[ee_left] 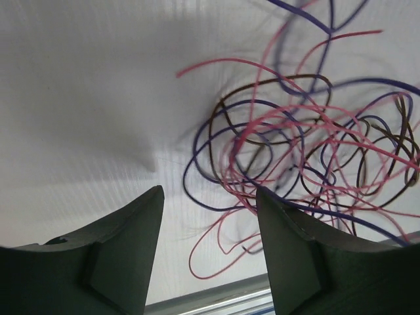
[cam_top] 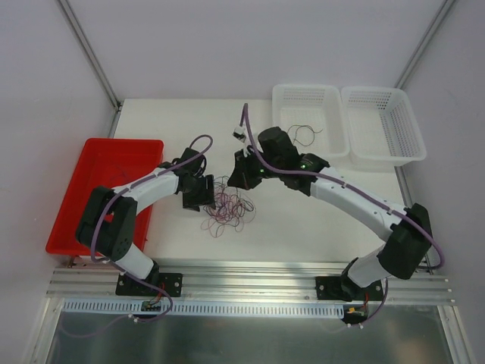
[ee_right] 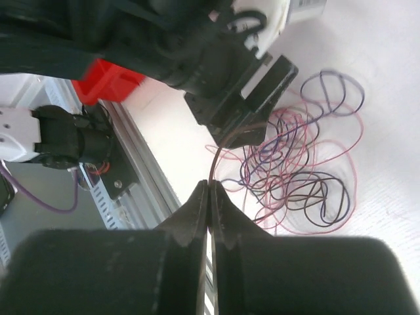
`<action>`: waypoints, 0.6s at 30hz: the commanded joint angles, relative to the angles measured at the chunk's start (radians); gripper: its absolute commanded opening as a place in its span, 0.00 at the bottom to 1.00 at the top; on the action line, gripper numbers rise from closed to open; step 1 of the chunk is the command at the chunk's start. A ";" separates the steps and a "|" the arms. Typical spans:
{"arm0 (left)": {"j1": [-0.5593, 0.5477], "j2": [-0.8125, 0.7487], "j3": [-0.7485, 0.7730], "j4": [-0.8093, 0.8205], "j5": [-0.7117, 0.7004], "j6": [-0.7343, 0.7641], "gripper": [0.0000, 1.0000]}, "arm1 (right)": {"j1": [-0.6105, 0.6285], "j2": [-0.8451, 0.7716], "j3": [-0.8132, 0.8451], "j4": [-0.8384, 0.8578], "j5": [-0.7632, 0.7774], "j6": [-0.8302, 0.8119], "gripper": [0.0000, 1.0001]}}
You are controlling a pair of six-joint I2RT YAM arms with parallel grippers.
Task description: Untangle the cables
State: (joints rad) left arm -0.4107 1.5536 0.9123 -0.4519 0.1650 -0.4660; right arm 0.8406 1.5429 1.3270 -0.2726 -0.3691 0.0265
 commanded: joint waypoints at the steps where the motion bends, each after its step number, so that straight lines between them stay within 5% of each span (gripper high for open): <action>1: 0.010 0.022 0.011 0.001 -0.042 -0.013 0.58 | 0.003 -0.153 0.021 -0.002 0.050 0.023 0.01; 12: 0.007 0.074 0.011 0.001 -0.068 -0.005 0.07 | 0.005 -0.325 0.063 -0.125 0.139 0.018 0.01; 18: 0.006 0.079 0.014 -0.004 -0.087 0.001 0.03 | -0.001 -0.380 0.277 -0.306 0.320 -0.083 0.01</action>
State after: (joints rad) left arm -0.4107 1.6287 0.9123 -0.4492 0.1032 -0.4721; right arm 0.8410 1.2312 1.4597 -0.5056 -0.1669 0.0055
